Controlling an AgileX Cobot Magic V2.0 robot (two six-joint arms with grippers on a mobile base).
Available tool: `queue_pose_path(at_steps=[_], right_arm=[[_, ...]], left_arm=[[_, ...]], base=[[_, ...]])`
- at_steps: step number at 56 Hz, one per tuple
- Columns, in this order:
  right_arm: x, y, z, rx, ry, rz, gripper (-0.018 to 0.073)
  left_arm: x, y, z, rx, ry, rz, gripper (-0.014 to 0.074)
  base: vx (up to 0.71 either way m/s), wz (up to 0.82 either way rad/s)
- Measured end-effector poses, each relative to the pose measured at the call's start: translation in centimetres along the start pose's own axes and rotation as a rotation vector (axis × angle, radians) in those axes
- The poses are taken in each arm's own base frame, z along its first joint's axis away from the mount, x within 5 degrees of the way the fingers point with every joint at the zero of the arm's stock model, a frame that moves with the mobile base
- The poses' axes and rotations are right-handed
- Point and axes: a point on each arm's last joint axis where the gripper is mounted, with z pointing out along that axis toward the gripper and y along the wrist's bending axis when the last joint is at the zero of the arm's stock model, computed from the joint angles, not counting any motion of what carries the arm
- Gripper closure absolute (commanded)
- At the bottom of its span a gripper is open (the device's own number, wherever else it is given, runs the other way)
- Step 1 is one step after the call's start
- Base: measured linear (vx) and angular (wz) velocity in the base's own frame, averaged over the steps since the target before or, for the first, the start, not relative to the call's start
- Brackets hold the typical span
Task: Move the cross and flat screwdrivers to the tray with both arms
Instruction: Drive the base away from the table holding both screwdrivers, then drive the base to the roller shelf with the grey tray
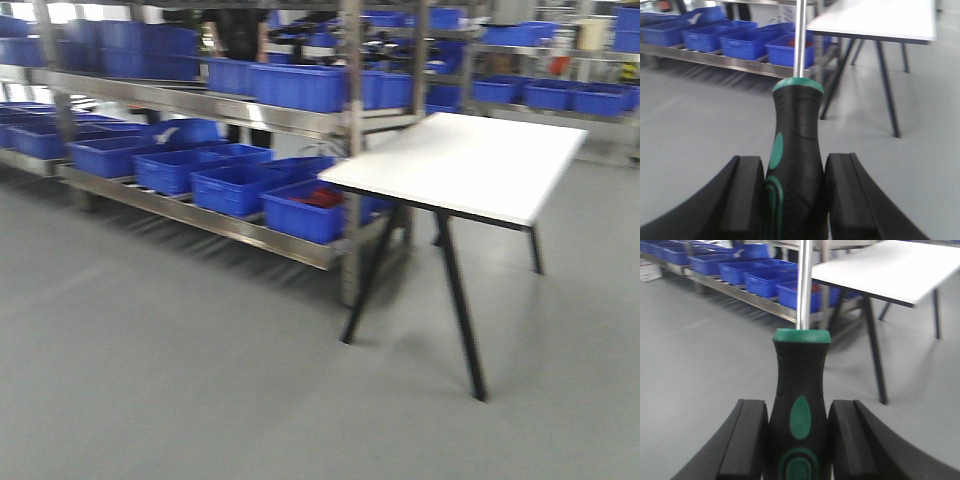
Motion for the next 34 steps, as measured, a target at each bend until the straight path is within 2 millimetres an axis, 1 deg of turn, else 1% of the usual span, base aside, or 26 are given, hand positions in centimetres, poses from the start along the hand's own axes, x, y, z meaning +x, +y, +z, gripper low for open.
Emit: queue_pose_path(at_steps=[18,34], right_arm=[[0.01,0.00,0.00,0.000,0.001,0.000,0.0567],[0.03,0.01,0.00,-0.001,0.003,0.000,0.0567]], left_arm=[[0.00,0.02,-0.03,-0.002,-0.001,0.000,0.0596],[0.00,0.03,-0.03,-0.003,-0.001,-0.001,0.0596]], base=[[0.54,0.68],[0.53,0.50]])
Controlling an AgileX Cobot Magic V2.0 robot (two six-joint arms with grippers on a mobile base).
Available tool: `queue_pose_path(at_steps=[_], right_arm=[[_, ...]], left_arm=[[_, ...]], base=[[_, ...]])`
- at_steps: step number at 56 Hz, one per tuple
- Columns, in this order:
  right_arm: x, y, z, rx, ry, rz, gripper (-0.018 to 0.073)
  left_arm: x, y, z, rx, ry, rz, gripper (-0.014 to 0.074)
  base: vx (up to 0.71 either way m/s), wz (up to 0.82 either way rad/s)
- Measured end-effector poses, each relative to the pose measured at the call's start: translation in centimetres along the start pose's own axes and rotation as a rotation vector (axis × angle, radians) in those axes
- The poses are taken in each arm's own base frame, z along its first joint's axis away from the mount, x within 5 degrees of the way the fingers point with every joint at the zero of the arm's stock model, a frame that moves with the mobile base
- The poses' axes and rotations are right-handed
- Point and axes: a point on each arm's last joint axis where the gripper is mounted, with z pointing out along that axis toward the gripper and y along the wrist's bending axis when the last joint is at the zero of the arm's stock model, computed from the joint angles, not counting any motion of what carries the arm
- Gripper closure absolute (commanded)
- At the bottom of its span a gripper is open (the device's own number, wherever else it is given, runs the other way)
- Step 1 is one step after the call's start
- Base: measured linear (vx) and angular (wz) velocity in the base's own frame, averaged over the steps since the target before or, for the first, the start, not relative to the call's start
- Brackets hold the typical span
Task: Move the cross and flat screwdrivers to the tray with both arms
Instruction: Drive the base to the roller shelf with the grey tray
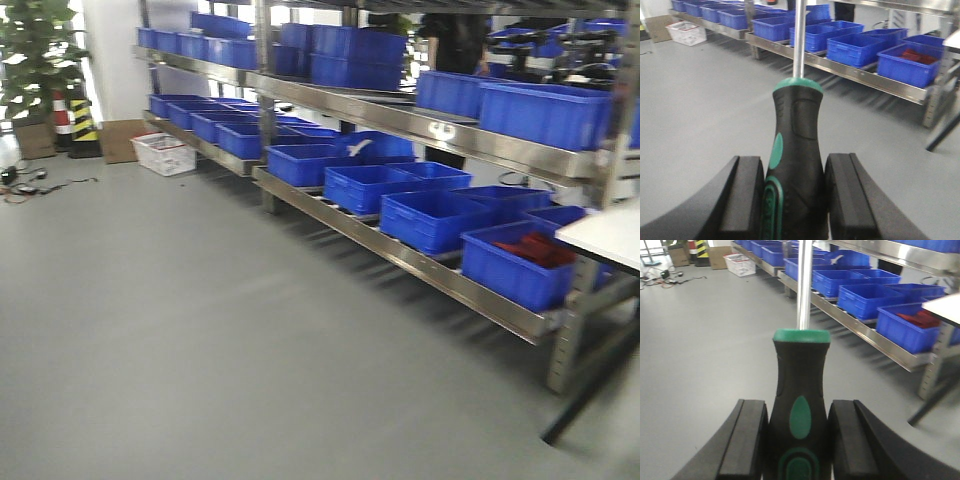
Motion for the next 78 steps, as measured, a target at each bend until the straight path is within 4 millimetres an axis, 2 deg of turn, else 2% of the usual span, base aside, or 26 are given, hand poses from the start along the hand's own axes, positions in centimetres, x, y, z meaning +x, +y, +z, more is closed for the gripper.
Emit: queue_pose_path(at_steps=[50,78], right_arm=[[0.01,0.00,0.00,0.000,0.001,0.000,0.0567],[0.01,0.00,0.00,0.000,0.001,0.000,0.0567]], left_arm=[[0.00,0.00,0.00,0.000,0.000,0.000,0.0596],[0.00,0.00,0.00,0.000,0.000,0.000,0.0596]], base=[[0.55,0.38],[0.60,0.14]])
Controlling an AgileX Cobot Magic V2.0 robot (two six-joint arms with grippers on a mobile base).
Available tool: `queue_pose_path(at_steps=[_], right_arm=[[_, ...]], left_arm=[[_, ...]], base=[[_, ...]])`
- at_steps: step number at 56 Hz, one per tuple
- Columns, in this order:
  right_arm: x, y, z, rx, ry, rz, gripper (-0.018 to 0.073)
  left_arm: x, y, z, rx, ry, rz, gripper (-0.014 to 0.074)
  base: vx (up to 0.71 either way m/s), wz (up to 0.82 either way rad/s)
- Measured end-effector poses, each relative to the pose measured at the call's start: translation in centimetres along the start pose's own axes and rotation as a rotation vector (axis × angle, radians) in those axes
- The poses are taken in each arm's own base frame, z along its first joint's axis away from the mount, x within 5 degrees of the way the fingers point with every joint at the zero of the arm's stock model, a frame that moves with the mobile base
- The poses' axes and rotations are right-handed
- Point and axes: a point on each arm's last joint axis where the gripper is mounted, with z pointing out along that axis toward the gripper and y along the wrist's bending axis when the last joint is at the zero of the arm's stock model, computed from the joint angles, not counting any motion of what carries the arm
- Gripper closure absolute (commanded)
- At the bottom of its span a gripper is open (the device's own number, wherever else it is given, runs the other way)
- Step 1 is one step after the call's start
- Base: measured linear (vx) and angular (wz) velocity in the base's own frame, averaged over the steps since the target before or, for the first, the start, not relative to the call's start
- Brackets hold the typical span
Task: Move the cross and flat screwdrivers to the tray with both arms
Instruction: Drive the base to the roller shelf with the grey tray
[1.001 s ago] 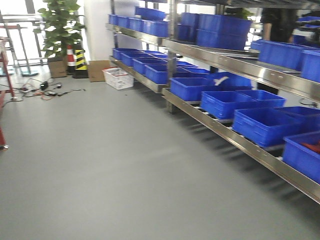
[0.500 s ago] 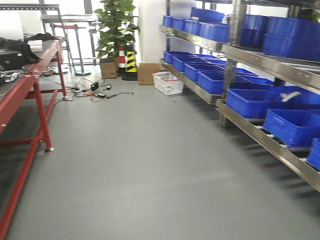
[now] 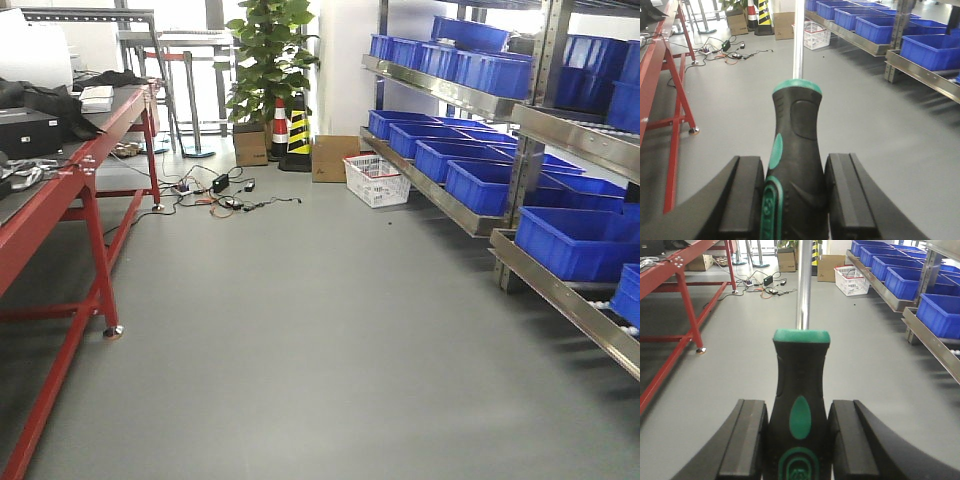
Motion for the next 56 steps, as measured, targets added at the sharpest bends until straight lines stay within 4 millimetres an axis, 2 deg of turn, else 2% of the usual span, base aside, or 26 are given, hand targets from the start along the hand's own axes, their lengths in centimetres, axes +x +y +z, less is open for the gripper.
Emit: queue_pose_path(at_steps=[31,56], right_arm=[[0.00,0.01,0.00,-0.001,0.000,0.002,0.0567],[0.00,0.01,0.00,-0.001,0.000,0.002,0.0567]], left_arm=[[0.00,0.00,0.00,0.000,0.000,0.000,0.0596],[0.00,0.00,0.00,0.000,0.000,0.000,0.0596]], base=[[0.60,-0.05],[0.56,-0.38]])
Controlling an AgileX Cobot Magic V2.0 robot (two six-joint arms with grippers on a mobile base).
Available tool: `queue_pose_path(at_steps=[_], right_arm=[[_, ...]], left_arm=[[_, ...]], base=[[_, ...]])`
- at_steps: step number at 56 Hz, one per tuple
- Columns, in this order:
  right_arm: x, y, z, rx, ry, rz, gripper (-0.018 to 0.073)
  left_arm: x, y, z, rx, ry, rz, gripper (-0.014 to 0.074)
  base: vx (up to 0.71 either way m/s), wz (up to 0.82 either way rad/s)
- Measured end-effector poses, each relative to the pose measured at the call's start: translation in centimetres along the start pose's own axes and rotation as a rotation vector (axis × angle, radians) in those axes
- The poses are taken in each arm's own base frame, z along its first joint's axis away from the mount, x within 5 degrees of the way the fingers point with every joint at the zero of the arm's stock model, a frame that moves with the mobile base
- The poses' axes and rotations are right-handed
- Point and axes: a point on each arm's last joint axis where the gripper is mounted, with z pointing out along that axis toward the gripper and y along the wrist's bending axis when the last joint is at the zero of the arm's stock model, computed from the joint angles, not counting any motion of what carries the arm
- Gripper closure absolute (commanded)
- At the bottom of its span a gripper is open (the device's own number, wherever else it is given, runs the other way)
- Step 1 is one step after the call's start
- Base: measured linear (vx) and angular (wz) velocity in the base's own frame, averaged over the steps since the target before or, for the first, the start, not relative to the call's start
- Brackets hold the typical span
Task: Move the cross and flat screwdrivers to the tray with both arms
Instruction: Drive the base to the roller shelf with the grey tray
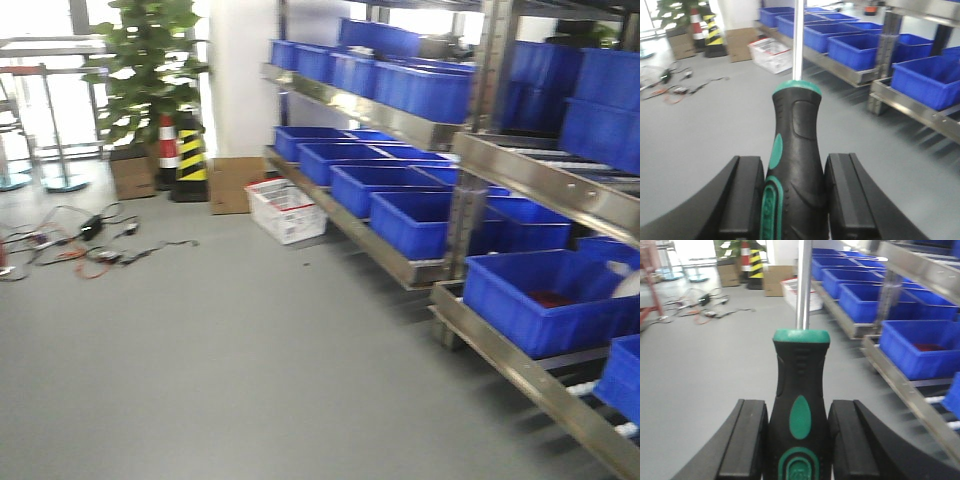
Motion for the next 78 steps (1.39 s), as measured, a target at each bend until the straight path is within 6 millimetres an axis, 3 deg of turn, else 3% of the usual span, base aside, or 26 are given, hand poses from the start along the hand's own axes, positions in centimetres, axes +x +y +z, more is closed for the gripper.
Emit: queue_pose_path(at_steps=[34,78], right_arm=[[0.00,0.00,0.00,0.000,0.000,0.000,0.0567],[0.00,0.00,0.00,0.000,0.000,0.000,0.0567]], left_arm=[[0.00,0.00,0.03,0.000,0.001,0.000,0.0596],[0.00,0.00,0.03,0.000,0.001,0.000,0.0596]], base=[[0.43,-0.68],[0.25,-0.71]])
